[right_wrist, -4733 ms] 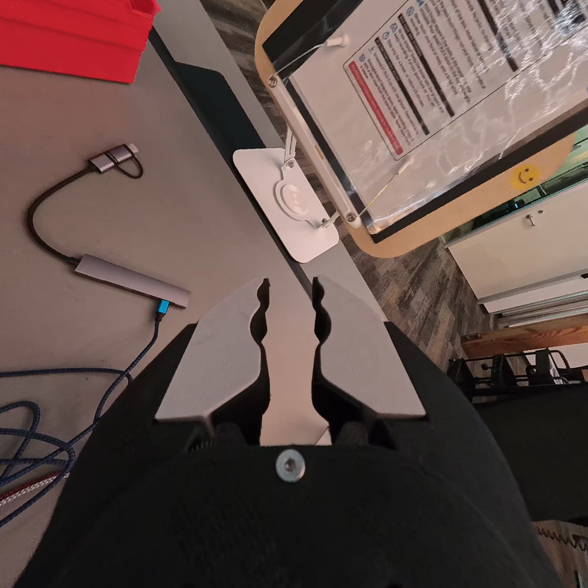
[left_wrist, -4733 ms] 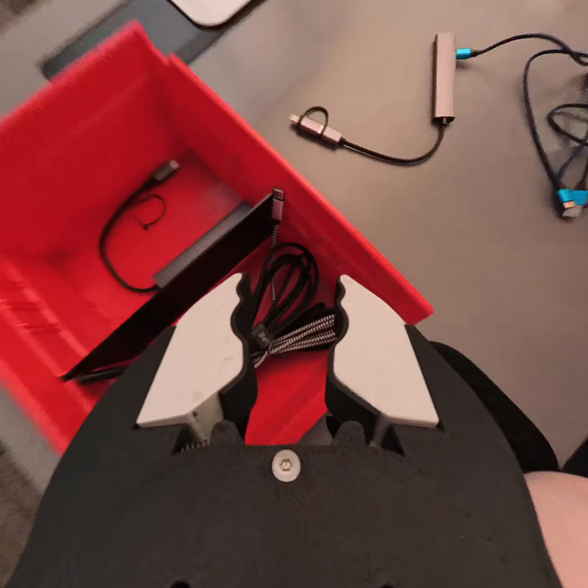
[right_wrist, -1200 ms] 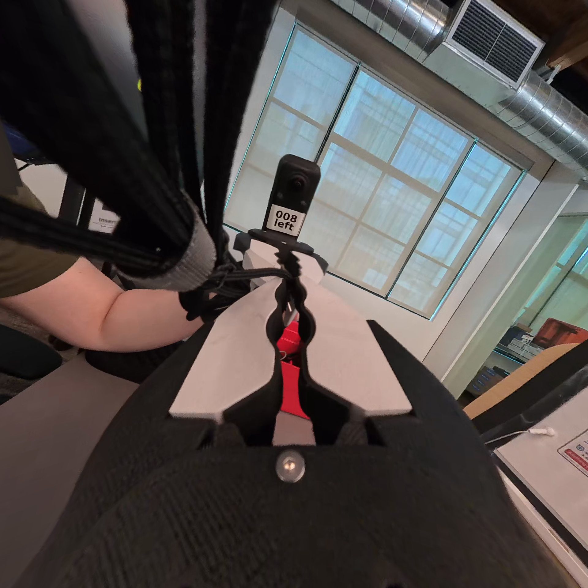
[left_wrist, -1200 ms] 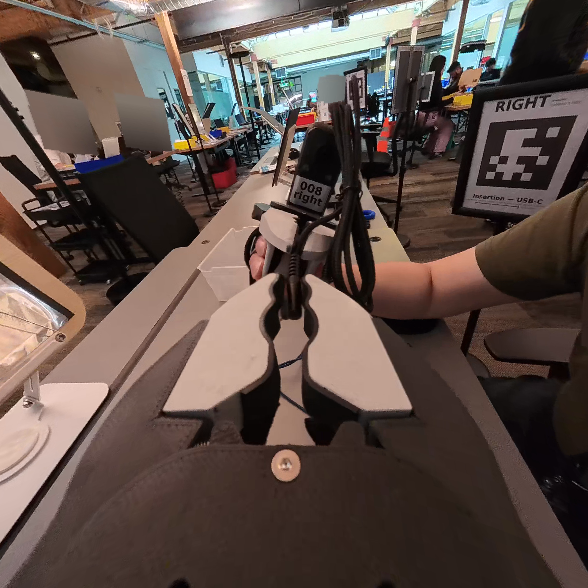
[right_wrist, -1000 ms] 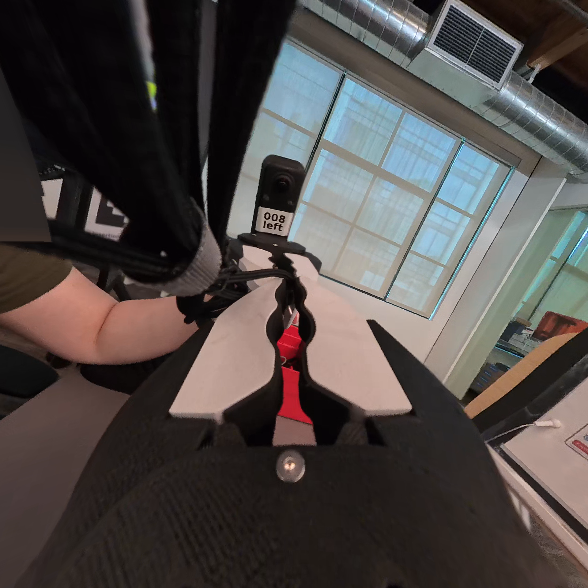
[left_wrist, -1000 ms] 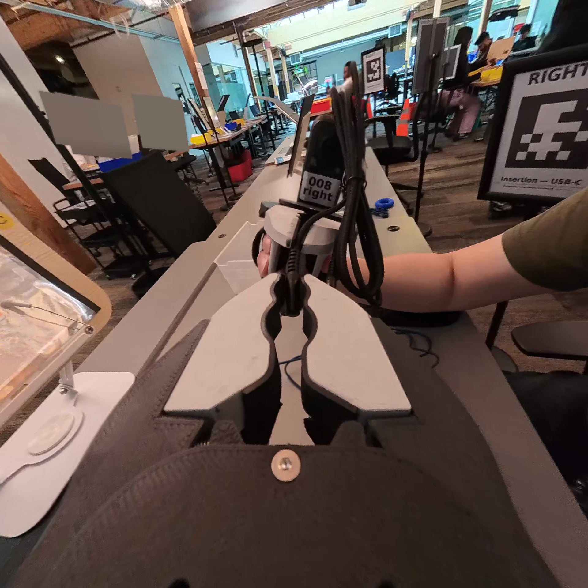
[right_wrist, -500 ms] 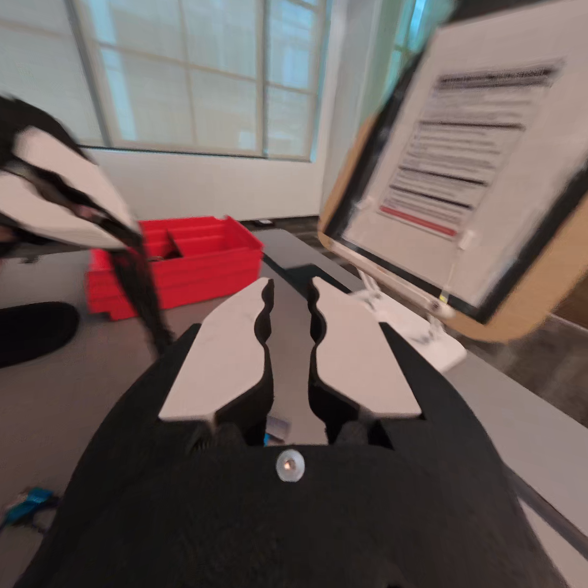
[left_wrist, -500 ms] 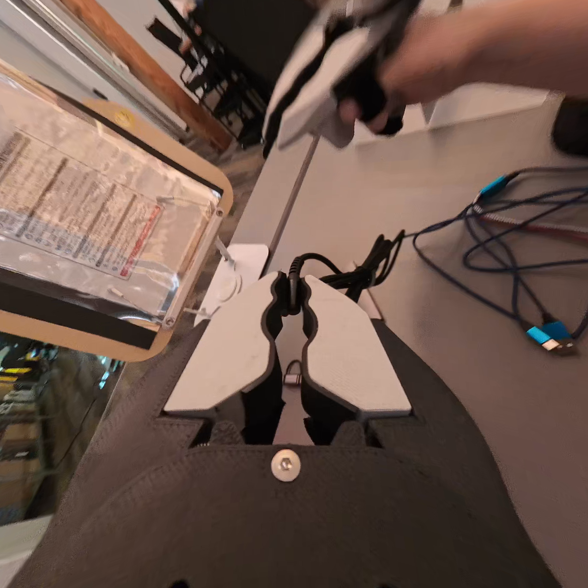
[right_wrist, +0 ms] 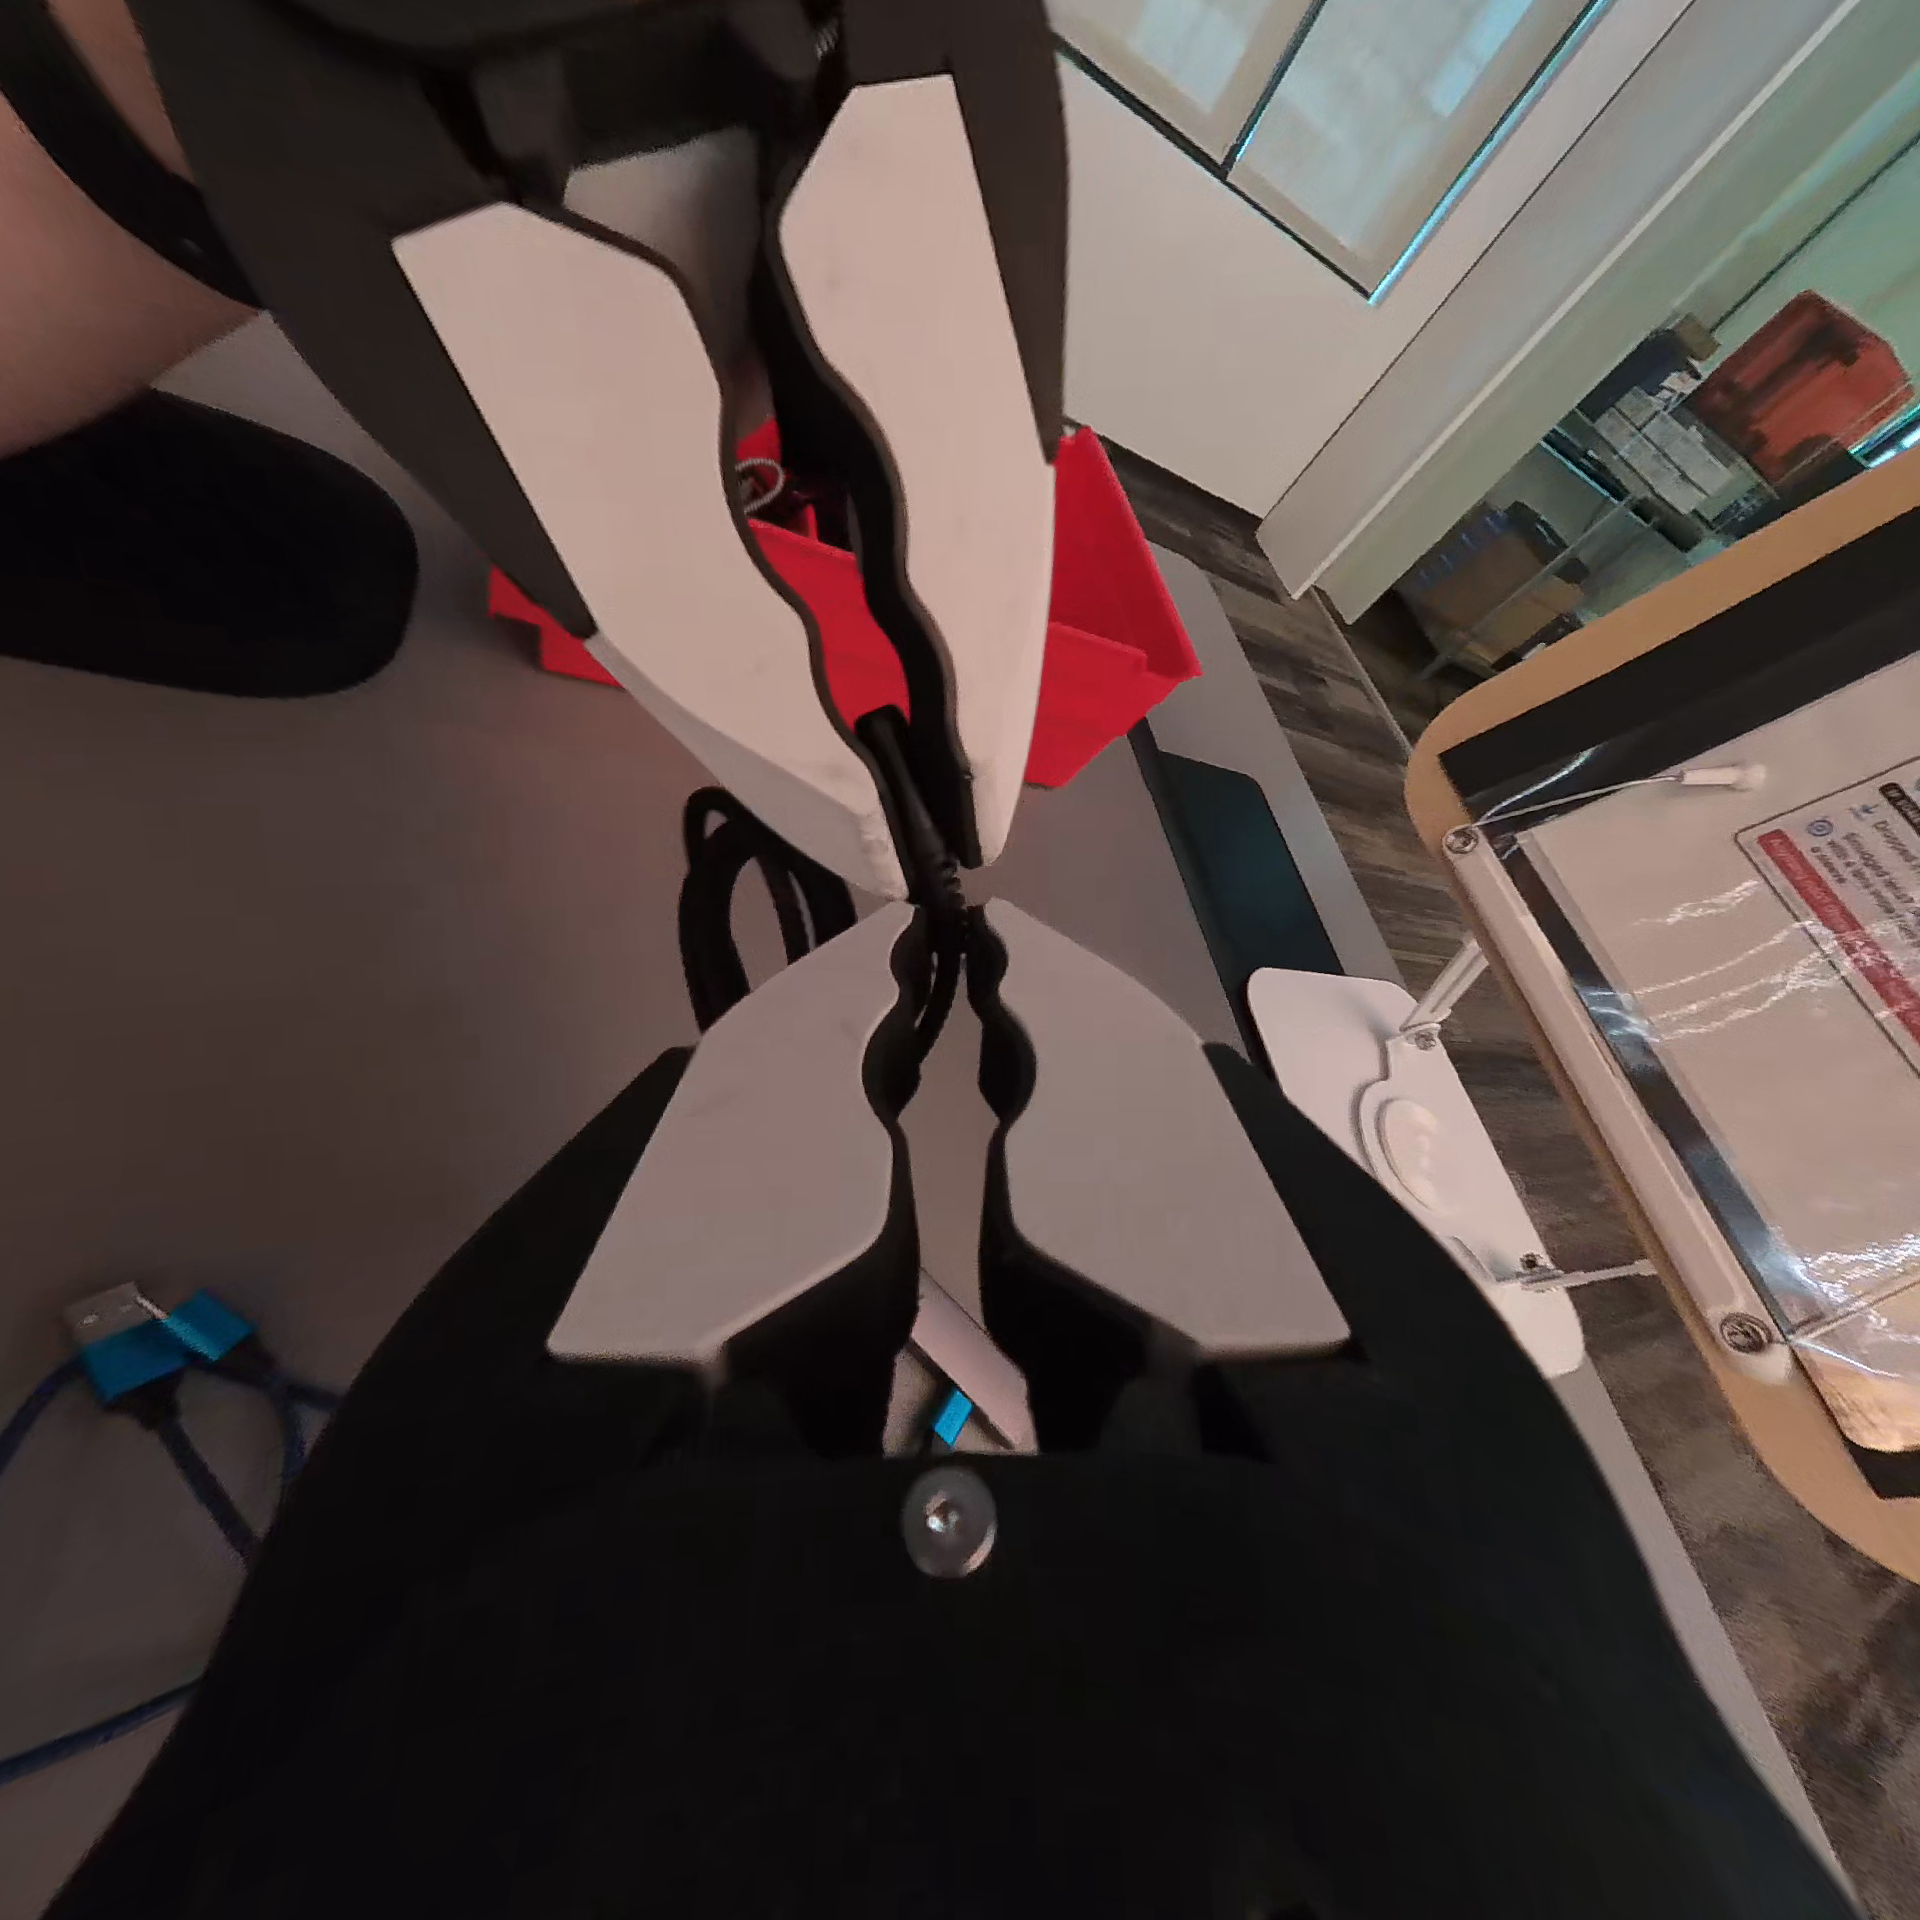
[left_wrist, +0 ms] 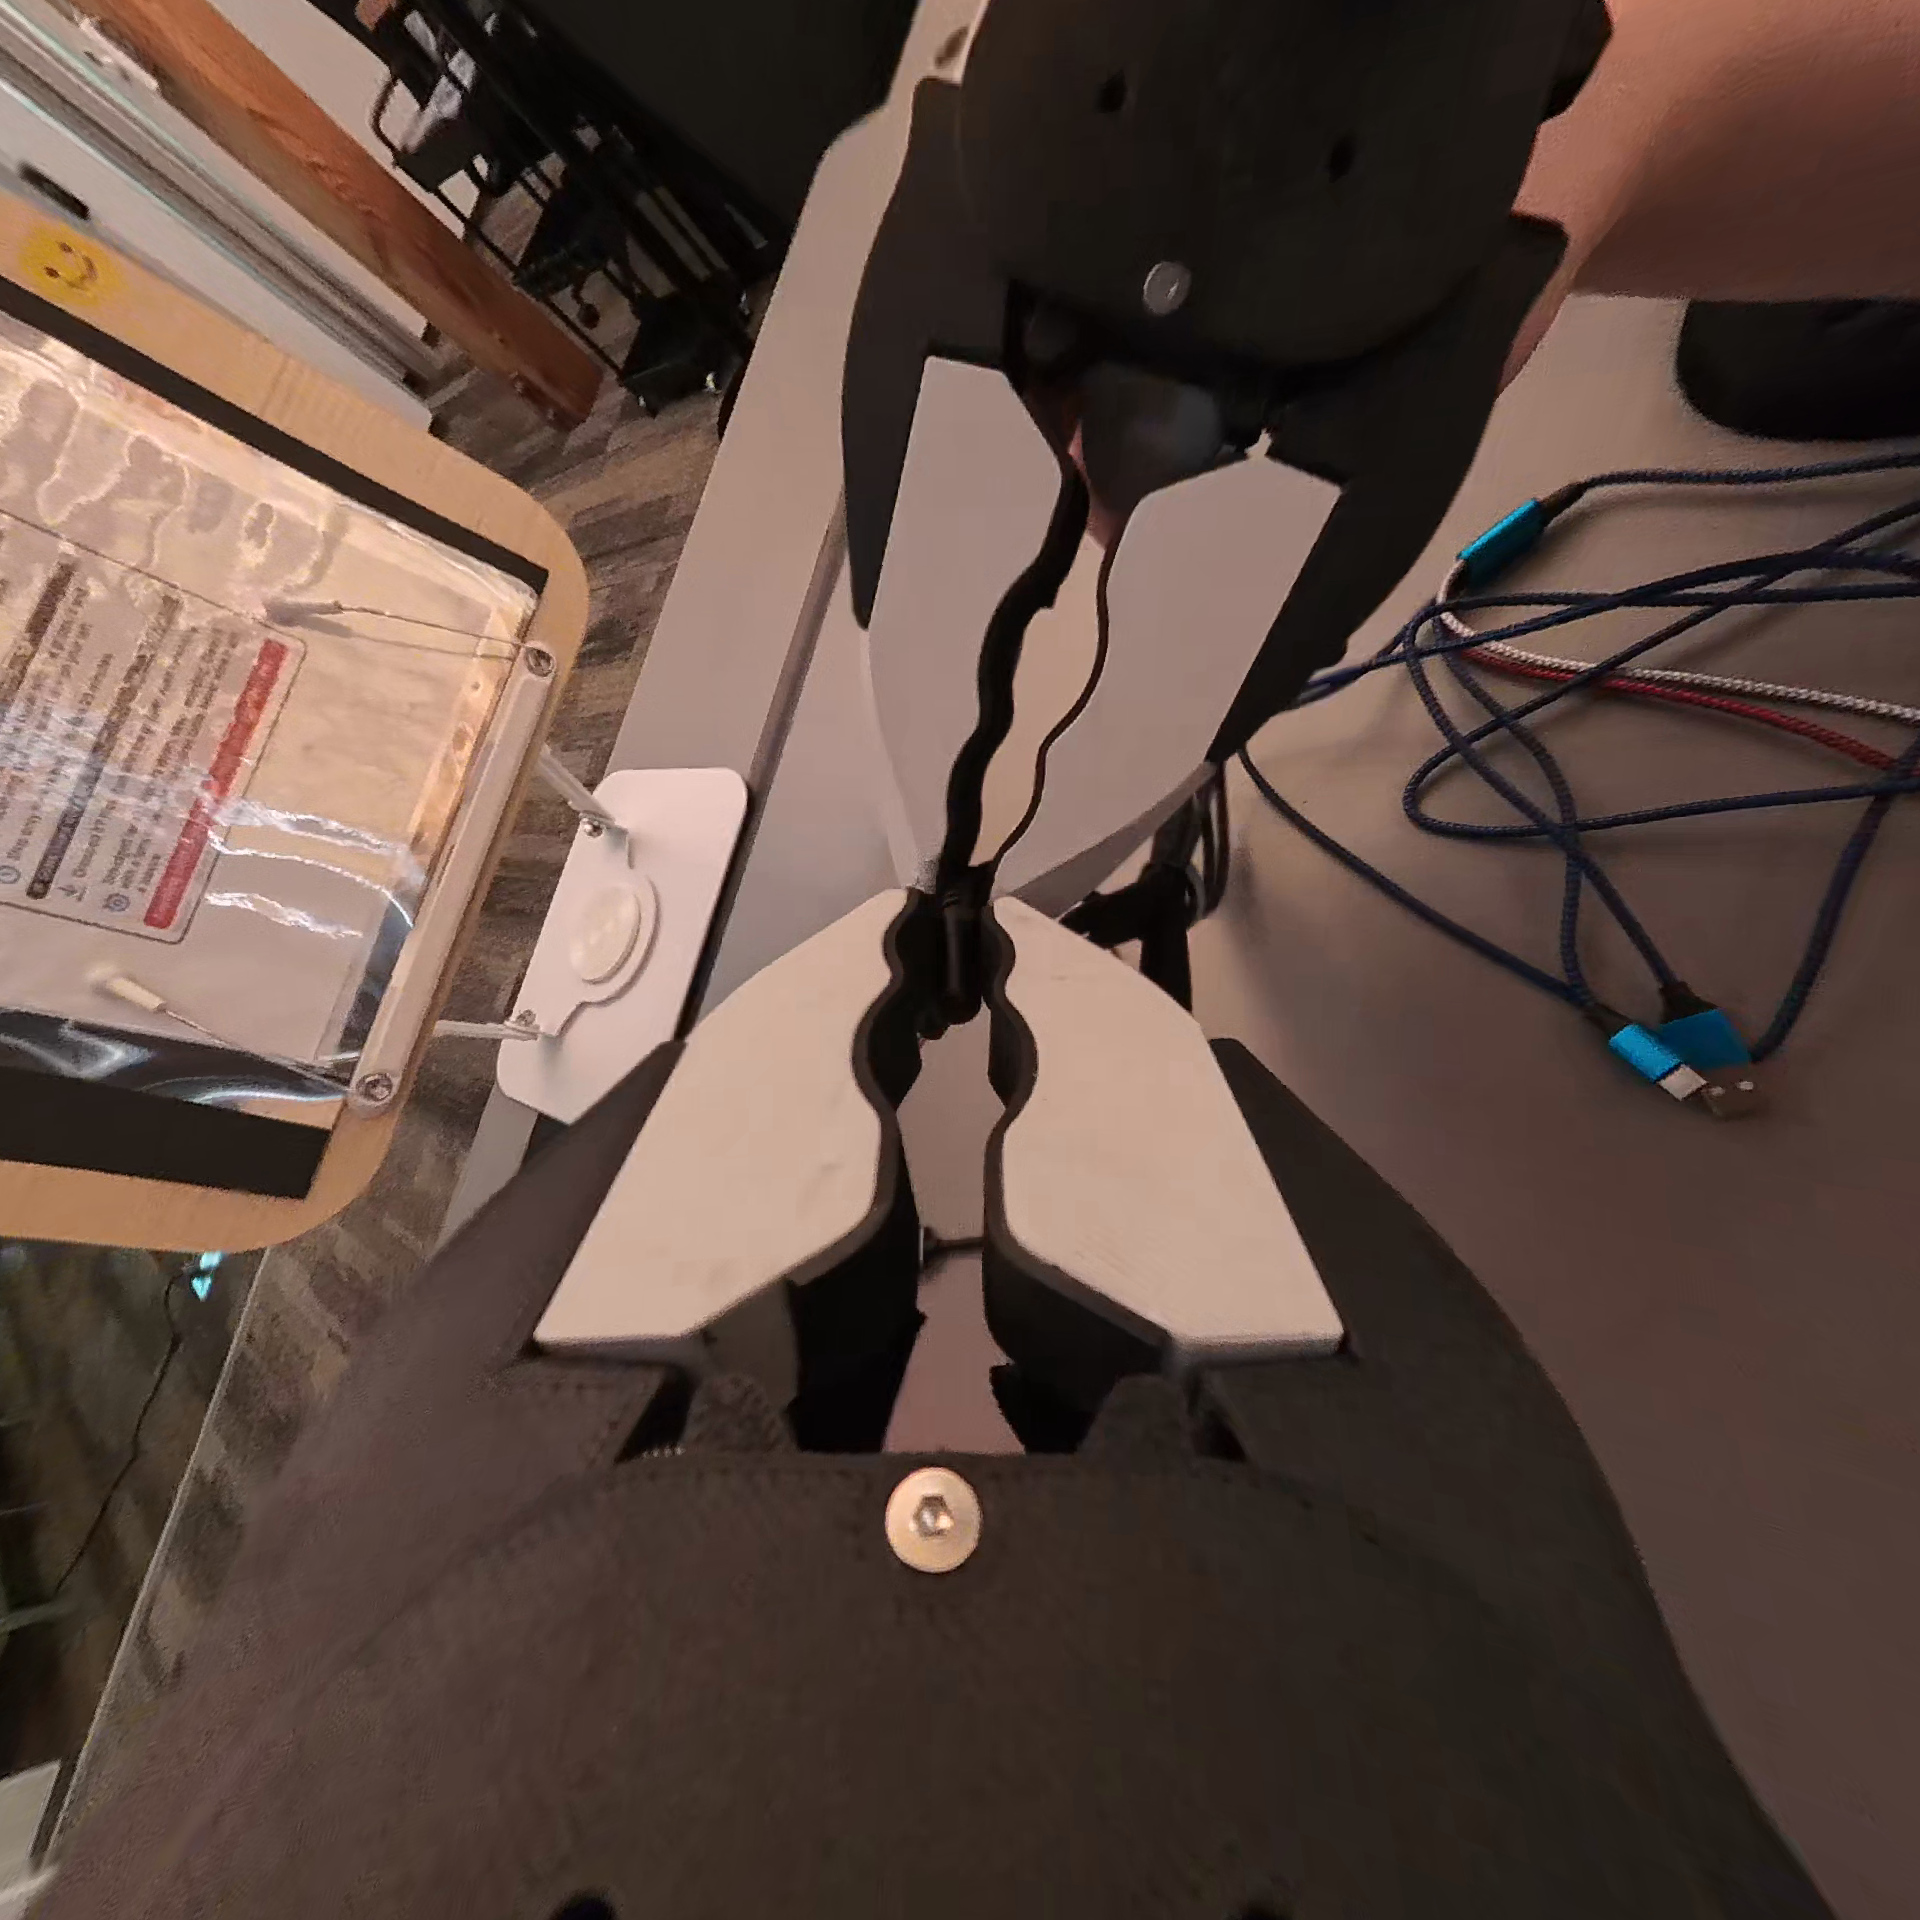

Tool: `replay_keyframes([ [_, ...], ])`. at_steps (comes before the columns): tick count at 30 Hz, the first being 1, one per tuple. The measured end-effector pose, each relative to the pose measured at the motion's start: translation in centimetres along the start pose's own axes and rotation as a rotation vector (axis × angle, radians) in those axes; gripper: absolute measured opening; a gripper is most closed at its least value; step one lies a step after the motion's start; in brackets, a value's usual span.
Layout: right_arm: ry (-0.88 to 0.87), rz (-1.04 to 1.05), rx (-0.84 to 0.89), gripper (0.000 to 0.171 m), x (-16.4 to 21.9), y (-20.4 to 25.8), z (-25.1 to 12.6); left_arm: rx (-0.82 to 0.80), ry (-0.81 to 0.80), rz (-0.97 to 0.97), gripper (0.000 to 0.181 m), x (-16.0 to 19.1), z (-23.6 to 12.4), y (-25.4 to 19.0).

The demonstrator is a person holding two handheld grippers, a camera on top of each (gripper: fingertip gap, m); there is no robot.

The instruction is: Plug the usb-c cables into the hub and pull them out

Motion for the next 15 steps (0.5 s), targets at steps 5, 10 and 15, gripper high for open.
replay_keyframes([
  [5, -0.152, 0.104, -0.004, 0.007, -0.9, -0.6, -0.8, -0.044, -0.109, -0.062, 0.028, -0.3, -2.1, 1.4],
  [10, -0.273, 0.196, -0.031, 0.006, -1.4, -1.1, -1.6, 0.103, -0.255, -0.151, 0.02, -1.1, -3.9, 1.6],
  [15, -0.295, 0.171, -0.083, 0.007, -1.7, -0.4, -1.4, 0.153, -0.323, -0.129, 0.019, -1.4, -4.2, 1.1],
])
Point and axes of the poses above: each gripper's, where its closed fingertips meet, z out along the fingers, x out of its underside, y = z × x across the jaws, the point moved 7 cm from there along -z, back along the fingers, and after that the axes turned 15 degrees about -z, right-handed, at the moved point
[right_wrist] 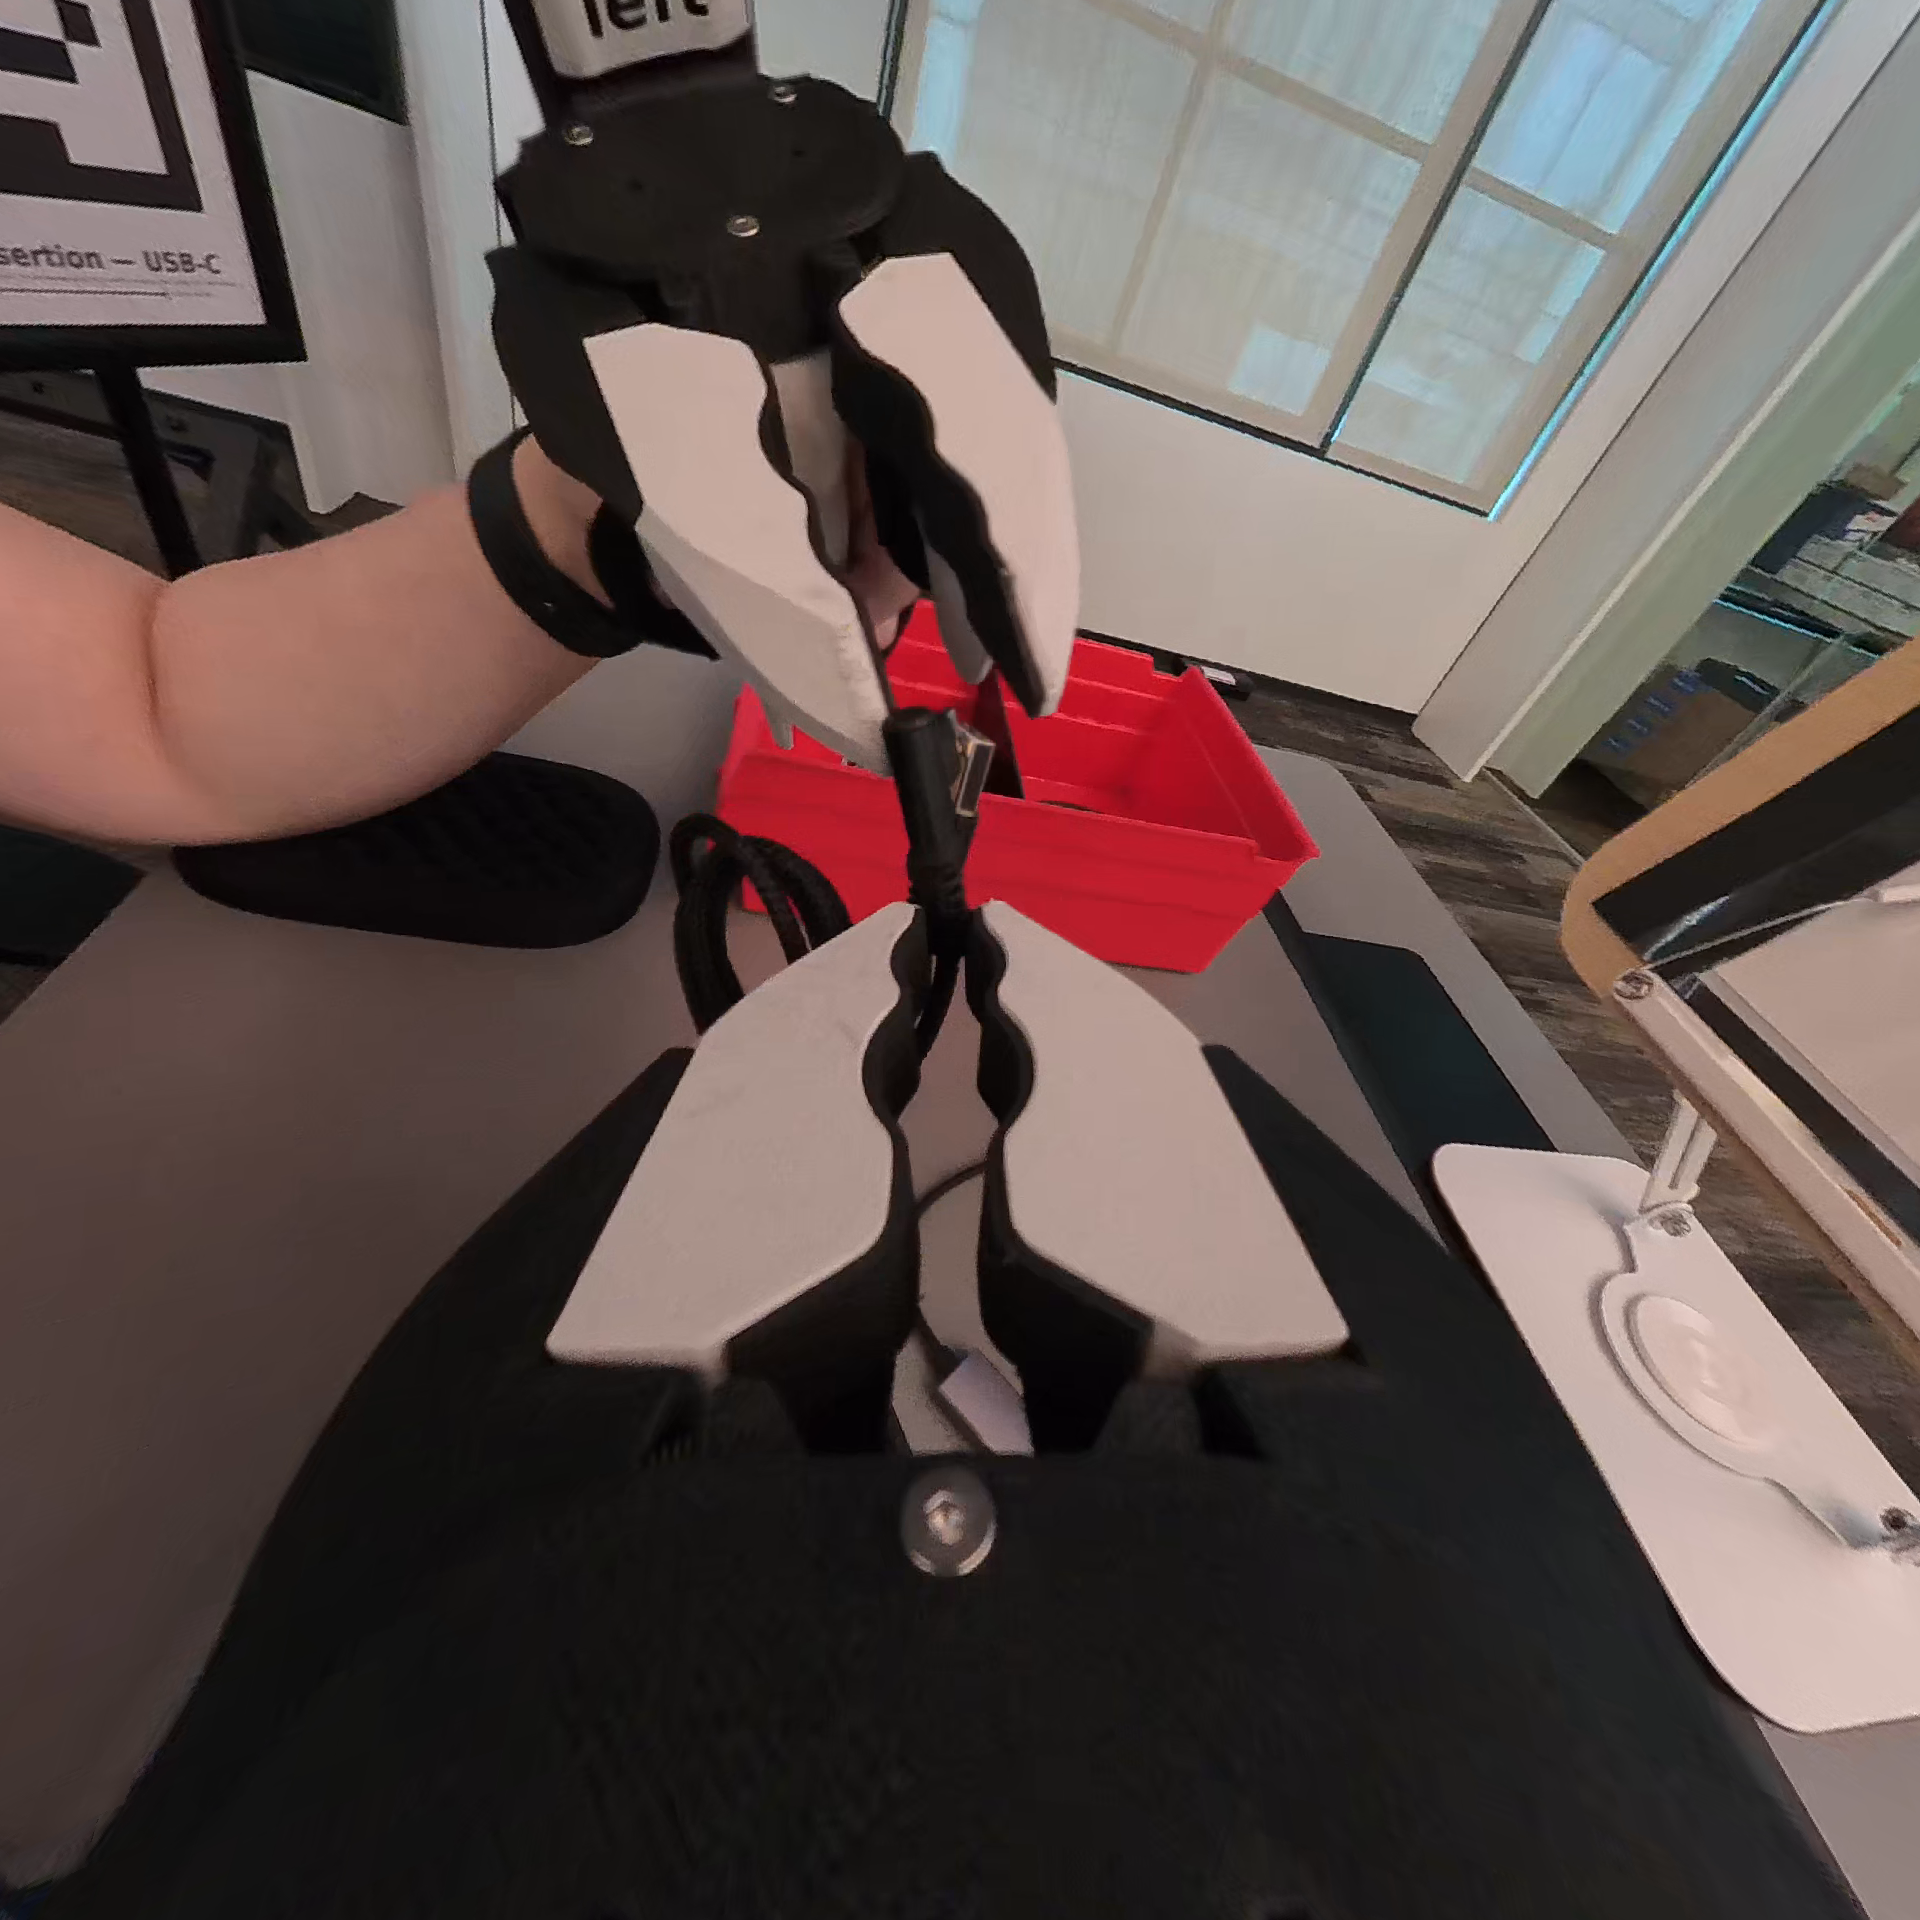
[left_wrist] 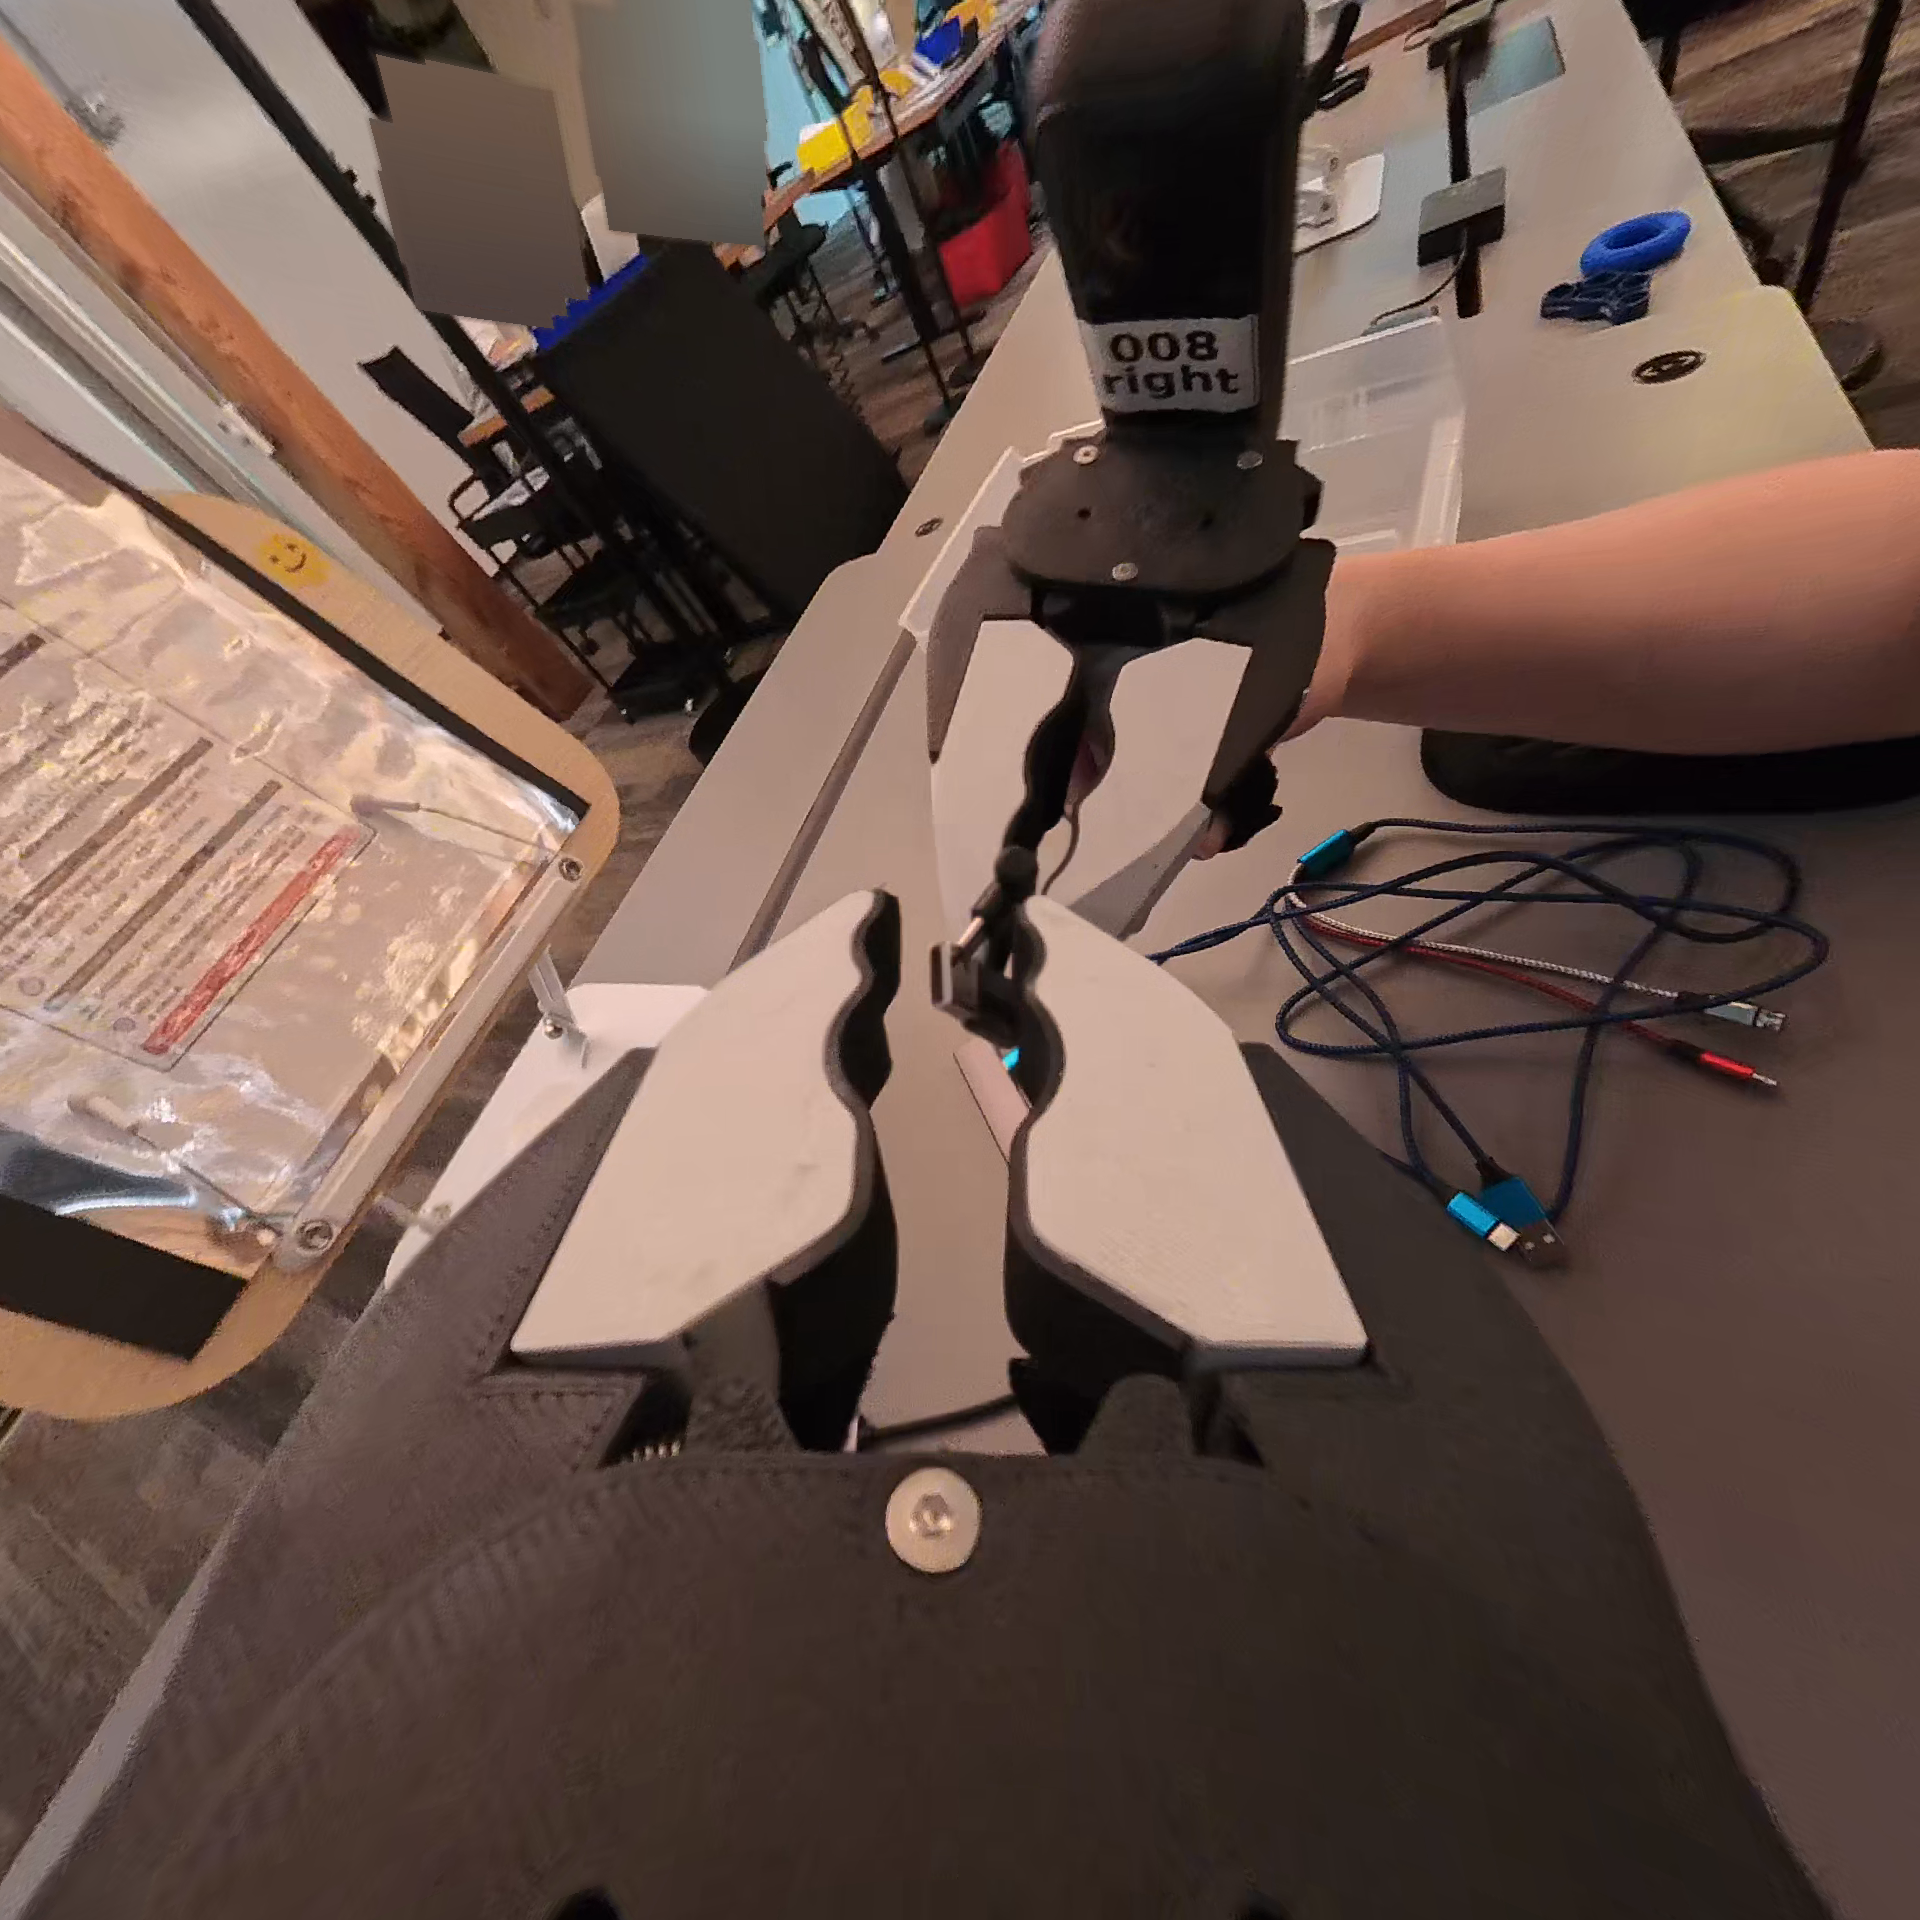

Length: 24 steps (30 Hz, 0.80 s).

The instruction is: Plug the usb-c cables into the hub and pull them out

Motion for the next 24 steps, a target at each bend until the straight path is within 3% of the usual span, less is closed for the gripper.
replay_keyframes([
  [2, 0.005, -0.009, -0.007, 0.007, 0.1, 0.1, 0.1, 0.038, 0.001, 0.023, 0.007, 0.3, 0.0, -0.3],
  [7, -0.007, -0.002, -0.035, 0.007, 0.4, 0.4, 0.3, 0.077, 0.033, 0.002, 0.006, 0.5, 0.0, -0.1],
  [11, -0.107, -0.005, 0.044, 0.021, -1.0, -0.1, -0.4, 0.033, 0.054, 0.003, 0.005, 0.7, 0.1, 0.3],
  [14, -0.13, -0.05, 0.126, 0.02, -1.8, -0.4, -0.8, 0.028, 0.055, -0.014, 0.005, 0.7, 0.1, 0.4],
  [24, -0.139, 0.03, 0.095, 0.011, -0.9, -0.4, 0.0, 0.026, 0.051, -0.013, 0.005, 0.5, 0.2, 0.3],
])
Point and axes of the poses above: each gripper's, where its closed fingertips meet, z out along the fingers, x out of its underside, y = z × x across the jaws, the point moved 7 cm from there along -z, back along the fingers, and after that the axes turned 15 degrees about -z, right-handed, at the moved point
